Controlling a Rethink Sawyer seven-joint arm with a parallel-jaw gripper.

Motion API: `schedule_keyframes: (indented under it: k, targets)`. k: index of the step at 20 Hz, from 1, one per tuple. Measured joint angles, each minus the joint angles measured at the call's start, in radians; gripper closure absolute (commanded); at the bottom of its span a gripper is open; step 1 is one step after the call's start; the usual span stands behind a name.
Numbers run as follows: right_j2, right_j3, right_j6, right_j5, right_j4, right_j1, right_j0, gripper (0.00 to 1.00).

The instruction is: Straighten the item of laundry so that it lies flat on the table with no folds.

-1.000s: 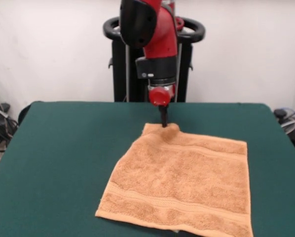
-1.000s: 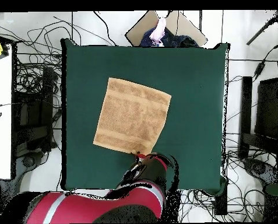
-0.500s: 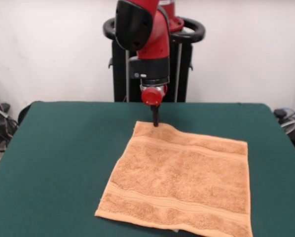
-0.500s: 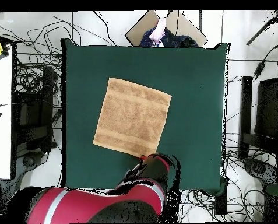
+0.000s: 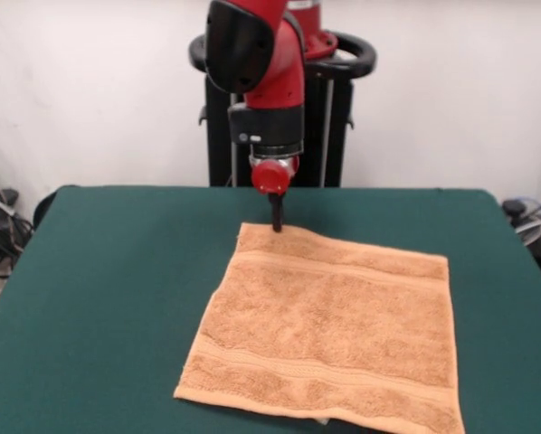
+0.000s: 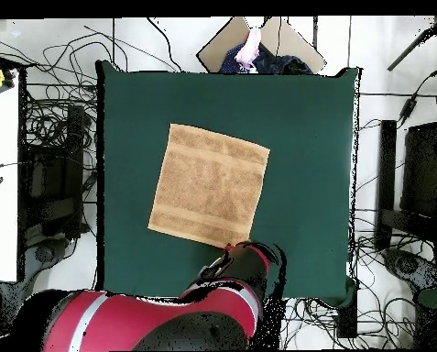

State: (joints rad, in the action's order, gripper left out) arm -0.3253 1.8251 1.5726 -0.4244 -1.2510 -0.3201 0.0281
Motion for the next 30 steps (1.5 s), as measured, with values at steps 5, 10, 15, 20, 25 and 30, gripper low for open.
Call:
schedule_keyframes:
  k: [5, 10, 15, 20, 25, 30]
  targets:
    - [0.0, -0.002, 0.0, 0.0, -0.028, 0.0, 0.0, 1.0]
    - [0.0, -0.002, 0.0, 0.0, -0.061, 0.0, 0.0, 1.0]
    - [0.0, -0.002, 0.0, 0.0, -0.096, -0.004, 0.0, 1.0]
    - [0.0, -0.002, 0.0, 0.0, -0.13, -0.008, 0.0, 1.0]
    - [0.0, -0.004, 0.0, 0.0, -0.162, -0.019, 0.0, 1.0]
    - [0.0, -0.009, 0.0, 0.0, -0.185, -0.035, 0.0, 1.0]
